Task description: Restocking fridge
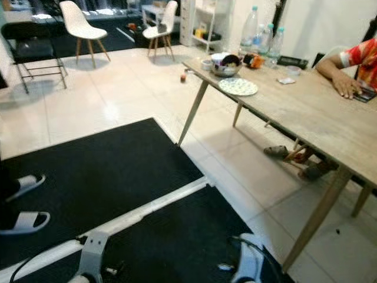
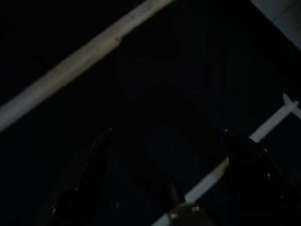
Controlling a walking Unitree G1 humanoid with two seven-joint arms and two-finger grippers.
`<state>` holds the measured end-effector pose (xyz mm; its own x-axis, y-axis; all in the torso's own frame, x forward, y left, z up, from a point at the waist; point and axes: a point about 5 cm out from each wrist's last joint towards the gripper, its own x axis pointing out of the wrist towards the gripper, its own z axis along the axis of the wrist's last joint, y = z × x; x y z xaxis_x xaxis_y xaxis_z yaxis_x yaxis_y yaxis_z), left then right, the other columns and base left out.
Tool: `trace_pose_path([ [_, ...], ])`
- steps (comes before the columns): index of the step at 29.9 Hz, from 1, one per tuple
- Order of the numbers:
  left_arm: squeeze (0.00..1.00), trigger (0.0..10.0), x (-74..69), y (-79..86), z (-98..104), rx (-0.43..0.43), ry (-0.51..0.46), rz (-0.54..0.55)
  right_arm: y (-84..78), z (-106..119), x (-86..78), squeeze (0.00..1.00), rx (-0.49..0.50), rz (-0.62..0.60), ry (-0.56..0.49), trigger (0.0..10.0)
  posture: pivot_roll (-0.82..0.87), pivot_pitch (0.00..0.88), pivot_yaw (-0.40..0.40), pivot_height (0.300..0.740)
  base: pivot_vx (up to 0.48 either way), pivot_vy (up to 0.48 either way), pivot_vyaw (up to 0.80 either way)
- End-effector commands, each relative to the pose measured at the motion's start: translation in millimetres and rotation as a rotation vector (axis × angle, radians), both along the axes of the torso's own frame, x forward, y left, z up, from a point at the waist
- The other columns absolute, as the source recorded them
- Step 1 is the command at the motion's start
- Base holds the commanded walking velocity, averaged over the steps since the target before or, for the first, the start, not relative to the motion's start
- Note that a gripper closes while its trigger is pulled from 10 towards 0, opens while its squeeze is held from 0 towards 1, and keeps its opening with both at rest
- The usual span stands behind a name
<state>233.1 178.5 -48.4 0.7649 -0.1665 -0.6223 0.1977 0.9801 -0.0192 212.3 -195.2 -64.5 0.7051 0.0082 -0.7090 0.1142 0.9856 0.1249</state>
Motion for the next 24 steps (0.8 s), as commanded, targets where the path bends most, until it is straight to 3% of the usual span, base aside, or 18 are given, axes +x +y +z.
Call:
trace_pose_path([
  [1,0.00,10.0,-5.0,-1.5,-3.9,-0.005,0.022,0.004,-7.2,0.6,-1.0,0.00,-0.018,-0.009,0.002,10.0,-0.01,0.041,0.012,0.740,0.356,0.000,0.00],
  [20,0.00,10.0,-7.9,0.6,-5.6,-0.002,0.029,0.007,-6.5,-0.5,-2.6,0.00,-0.010,-0.017,0.008,10.0,-0.01,0.055,0.013,0.740,0.352,0.000,0.00],
  [24,0.00,10.0,-7.8,0.8,-5.4,-0.001,0.028,0.006,-6.2,-0.5,-2.3,0.00,-0.010,-0.016,0.010,10.0,0.00,0.055,0.014,0.740,0.348,0.000,-0.80],
])
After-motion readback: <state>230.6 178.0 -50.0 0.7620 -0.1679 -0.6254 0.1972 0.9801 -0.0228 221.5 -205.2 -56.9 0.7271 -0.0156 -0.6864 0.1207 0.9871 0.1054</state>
